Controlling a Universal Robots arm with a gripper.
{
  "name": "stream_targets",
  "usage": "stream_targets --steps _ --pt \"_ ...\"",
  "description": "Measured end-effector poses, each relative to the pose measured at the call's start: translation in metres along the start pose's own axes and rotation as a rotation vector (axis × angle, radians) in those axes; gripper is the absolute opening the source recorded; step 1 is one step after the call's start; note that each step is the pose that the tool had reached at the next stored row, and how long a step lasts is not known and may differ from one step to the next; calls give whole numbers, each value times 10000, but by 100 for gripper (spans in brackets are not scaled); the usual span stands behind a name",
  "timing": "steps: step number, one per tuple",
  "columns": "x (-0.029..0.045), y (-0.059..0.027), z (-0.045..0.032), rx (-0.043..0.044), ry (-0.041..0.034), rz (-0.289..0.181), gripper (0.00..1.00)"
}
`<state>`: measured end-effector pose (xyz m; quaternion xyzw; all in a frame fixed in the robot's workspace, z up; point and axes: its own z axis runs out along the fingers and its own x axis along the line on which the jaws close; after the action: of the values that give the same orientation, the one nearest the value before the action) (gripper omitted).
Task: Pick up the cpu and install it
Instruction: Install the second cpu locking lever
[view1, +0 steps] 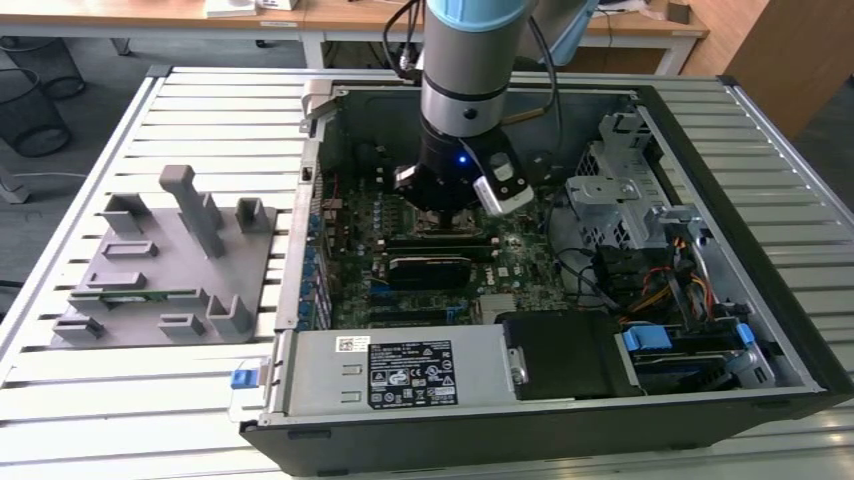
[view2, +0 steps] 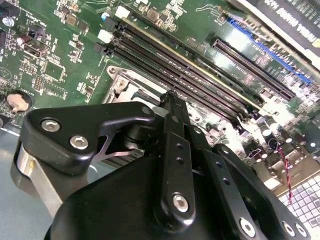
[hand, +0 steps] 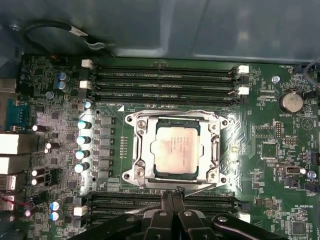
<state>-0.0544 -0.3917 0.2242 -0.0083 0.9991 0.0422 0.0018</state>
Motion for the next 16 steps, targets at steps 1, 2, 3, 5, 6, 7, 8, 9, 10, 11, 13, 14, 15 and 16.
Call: stream_targets --steps 1,2,3,5,6,7,8,9,10,11,13,14,15,16 --pt "6 -5 0 -1 1 0 11" --pt "12 -9 0 -1 0 -1 11" --pt "21 -12 0 -1 0 -1 11" --pt "42 -16 2 -2 0 -1 11" --pt "54 -17 4 -4 0 -2 11" --pt "67 -18 7 -4 0 -1 11" --pt "80 -18 11 -5 1 -1 11" --pt "87 -19 16 -3 5 0 11" --pt "89 -20 24 -4 12 0 11" --pt "89 -20 33 -10 19 0 11" --pt "90 -22 55 -29 34 2 11" --pt "90 -23 68 -38 41 3 11" --pt "90 -25 80 -45 50 3 11" --pt "90 -25 89 -59 56 4 11"
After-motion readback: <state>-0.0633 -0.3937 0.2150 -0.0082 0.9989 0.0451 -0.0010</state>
